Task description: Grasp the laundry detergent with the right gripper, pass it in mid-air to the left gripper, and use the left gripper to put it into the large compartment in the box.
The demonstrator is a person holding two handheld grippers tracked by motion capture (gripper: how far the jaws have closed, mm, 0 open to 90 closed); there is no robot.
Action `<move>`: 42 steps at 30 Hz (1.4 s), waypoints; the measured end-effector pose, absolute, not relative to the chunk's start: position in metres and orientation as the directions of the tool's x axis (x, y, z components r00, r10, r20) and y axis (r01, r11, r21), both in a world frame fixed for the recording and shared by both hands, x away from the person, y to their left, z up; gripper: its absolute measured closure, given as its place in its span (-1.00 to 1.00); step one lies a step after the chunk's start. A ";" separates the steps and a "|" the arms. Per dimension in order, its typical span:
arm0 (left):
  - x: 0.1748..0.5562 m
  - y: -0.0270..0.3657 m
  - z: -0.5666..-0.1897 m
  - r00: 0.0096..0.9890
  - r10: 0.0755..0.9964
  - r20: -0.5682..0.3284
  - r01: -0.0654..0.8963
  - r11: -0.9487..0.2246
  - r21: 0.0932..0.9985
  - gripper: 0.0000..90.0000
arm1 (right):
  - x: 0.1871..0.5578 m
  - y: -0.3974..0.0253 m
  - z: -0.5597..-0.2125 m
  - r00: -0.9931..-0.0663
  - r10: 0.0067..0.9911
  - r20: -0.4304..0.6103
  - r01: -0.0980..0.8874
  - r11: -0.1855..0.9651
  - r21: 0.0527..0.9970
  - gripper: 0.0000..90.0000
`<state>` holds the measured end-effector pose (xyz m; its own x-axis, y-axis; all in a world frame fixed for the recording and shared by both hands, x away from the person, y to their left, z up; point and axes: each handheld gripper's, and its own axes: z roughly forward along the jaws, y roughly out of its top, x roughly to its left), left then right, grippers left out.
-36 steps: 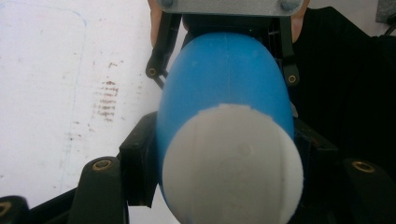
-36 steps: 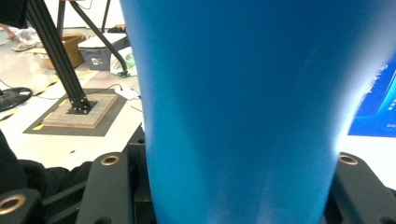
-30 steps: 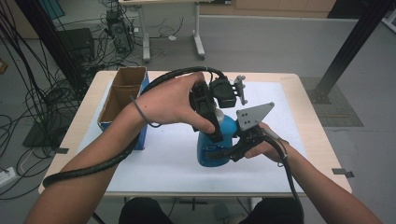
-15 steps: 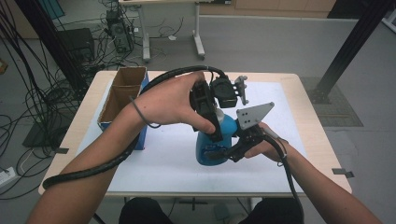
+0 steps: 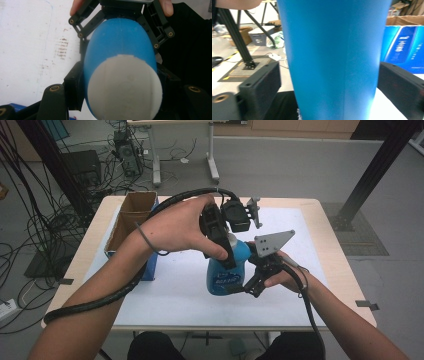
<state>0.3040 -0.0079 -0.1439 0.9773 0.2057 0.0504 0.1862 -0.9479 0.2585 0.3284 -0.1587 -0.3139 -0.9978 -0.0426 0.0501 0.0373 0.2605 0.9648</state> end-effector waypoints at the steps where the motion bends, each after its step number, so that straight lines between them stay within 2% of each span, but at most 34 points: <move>1: 0.304 -0.008 -0.143 0.978 0.203 0.052 0.184 -0.949 0.257 -0.16 | 0.329 -0.159 -0.314 -0.998 -0.038 0.045 0.034 0.263 0.964 -0.93; 14: 0.311 0.000 -0.144 0.963 0.264 0.058 0.240 -0.933 0.266 -0.16 | 0.329 -0.167 -0.311 -0.999 -0.002 0.036 0.033 0.305 0.952 -0.93; 26: 0.323 0.011 -0.143 0.927 0.372 0.046 0.348 -0.900 0.263 -0.16 | 0.332 -0.186 -0.310 -0.993 0.061 0.098 0.114 0.402 0.908 -0.91; 42: 0.339 0.031 -0.142 0.869 0.492 0.052 0.461 -0.844 0.275 -0.16 | 0.332 -0.214 -0.316 -0.974 0.198 0.113 0.211 0.587 0.781 -0.91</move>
